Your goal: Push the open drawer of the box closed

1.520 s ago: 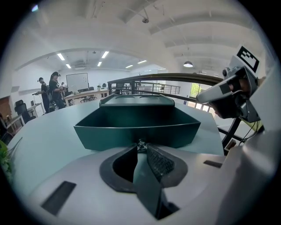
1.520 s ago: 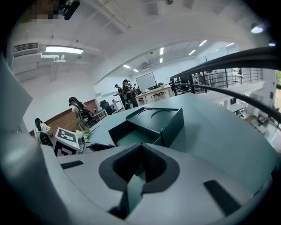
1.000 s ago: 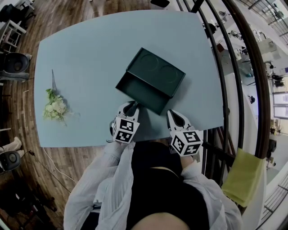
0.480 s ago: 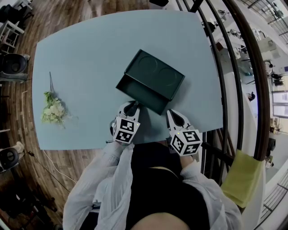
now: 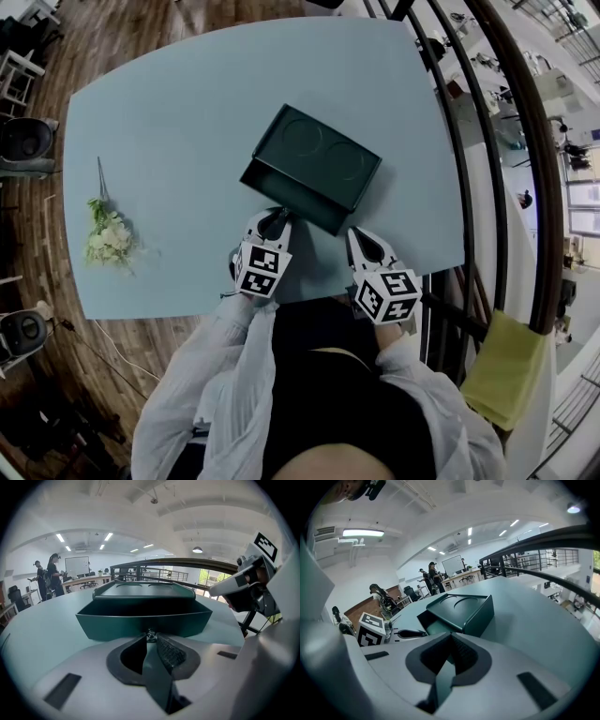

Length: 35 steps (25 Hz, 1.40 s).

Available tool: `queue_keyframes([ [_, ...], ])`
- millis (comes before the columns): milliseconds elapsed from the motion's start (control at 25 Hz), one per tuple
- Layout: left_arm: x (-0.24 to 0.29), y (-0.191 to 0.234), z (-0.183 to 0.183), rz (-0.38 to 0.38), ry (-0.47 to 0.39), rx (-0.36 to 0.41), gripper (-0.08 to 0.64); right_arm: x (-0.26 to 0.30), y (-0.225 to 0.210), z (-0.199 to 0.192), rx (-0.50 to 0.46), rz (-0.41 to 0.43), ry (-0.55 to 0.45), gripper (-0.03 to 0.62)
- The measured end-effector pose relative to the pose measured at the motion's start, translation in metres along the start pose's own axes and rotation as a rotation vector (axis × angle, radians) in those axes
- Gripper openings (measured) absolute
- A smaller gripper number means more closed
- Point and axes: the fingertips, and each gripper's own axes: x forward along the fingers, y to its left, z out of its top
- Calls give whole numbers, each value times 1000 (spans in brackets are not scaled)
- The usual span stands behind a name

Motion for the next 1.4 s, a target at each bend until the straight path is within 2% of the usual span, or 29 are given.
queue_keyframes([
  [1400,20,2,13,-22,-31,0,78,9,-9,-4,14,-27,15,9],
])
